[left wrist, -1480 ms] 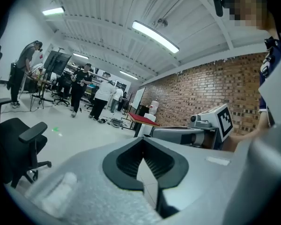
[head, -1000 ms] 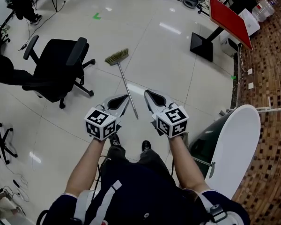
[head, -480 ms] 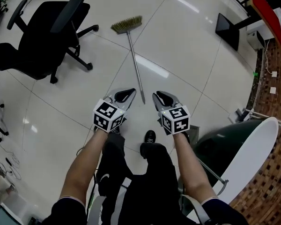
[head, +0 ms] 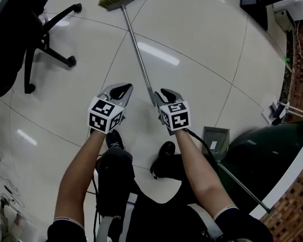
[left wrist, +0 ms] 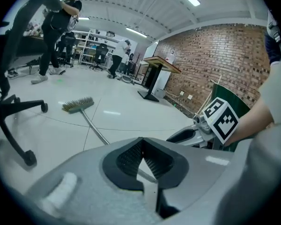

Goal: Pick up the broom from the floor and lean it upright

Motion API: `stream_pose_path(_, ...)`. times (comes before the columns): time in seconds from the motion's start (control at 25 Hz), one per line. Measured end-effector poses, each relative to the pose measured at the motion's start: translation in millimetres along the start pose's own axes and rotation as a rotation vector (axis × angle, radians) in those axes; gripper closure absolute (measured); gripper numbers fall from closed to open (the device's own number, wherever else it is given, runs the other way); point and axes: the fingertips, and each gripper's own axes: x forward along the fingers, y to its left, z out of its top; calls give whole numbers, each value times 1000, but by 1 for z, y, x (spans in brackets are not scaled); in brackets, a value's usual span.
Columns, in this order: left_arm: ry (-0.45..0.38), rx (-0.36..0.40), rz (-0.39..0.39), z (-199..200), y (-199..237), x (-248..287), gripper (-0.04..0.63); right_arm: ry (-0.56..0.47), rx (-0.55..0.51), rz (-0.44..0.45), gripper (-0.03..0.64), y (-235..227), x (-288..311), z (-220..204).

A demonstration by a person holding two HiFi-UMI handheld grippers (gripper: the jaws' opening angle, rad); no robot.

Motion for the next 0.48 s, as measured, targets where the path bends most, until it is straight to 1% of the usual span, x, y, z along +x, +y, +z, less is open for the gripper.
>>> stream_pose_path(0.2,50,40,-54,-62,31,52,595,24,44,-28,499,-26,69,-63)
stream_pose_path(0.32,85,55,-79,-98,40,76,595,46,60,-41,486,-38,99,-101)
stream_pose_path(0.4,100,57,-78,-118,45,86,595,53,70,-46,471,-43,113,-121)
stream_pose_path(0.48,94,35,-60,-131,52,93,595,49,69,-50,463,-45,124,-132)
